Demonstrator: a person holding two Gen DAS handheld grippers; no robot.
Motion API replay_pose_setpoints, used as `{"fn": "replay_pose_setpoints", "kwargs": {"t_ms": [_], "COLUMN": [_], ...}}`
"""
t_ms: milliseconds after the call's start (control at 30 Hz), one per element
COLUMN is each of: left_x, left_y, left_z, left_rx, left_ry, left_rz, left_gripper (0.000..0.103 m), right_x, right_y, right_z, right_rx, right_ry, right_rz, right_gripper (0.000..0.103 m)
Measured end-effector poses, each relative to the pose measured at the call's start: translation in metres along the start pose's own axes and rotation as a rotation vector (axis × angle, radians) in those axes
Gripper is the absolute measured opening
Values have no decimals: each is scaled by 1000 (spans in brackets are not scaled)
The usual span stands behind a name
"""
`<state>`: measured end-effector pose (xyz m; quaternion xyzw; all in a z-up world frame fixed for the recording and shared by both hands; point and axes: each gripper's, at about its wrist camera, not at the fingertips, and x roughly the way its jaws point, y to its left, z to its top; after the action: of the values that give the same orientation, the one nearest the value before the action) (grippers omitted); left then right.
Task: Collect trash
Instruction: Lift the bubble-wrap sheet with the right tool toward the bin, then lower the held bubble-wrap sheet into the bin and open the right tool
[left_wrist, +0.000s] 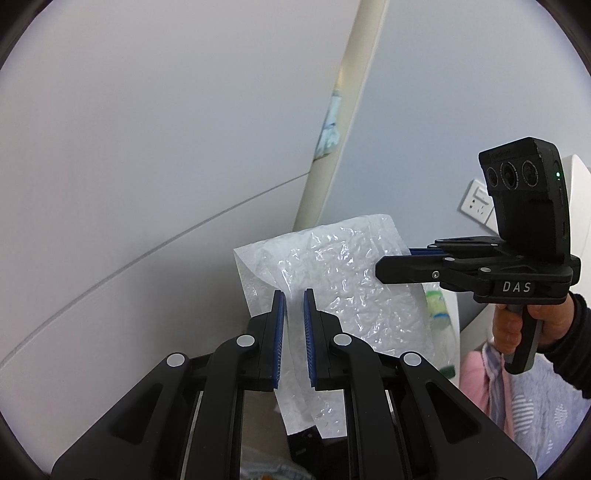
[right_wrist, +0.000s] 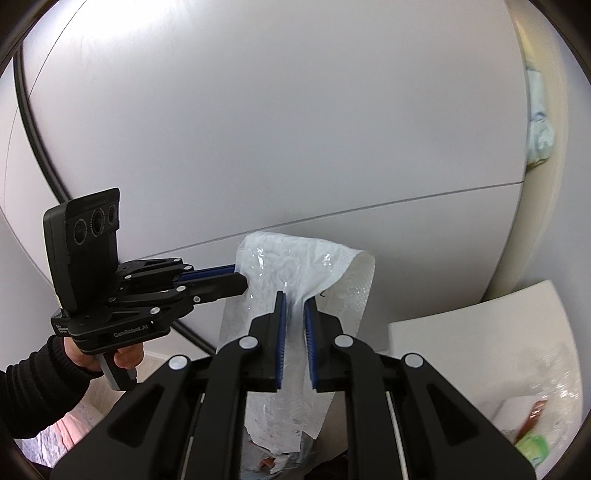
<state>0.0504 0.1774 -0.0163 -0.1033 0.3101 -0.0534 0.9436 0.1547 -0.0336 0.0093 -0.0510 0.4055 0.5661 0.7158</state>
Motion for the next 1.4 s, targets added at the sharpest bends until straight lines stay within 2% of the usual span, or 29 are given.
{"fn": "replay_pose_setpoints", "kwargs": {"t_ms": [367, 700, 900, 1267, 1300, 1400], "left_x": [-28, -42, -36, -2, -13, -7], "left_y": [42, 68, 80, 97, 103, 107], "left_z": [-94, -162, -204, -269, -284, -306], "left_rx": [-116, -203, -256, -345, -354, -373], "left_ry": [86, 153, 211, 333, 342, 382], "left_rz": [72, 129, 152, 174, 175, 185], "left_gripper": [9, 9, 9, 9, 9, 9], "right_x": [77, 139, 175, 236, 238, 247], "right_y": [37, 60, 69, 65, 64, 68], "right_z": [-56, -104, -135, -192, -197, -216], "right_rx": [9, 21, 29, 70, 74, 82], "right_ry": [130, 233, 305, 448, 459, 506], "right_rz": [99, 162, 177, 179, 177, 172], "right_gripper": [12, 12, 12, 12, 12, 12]}}
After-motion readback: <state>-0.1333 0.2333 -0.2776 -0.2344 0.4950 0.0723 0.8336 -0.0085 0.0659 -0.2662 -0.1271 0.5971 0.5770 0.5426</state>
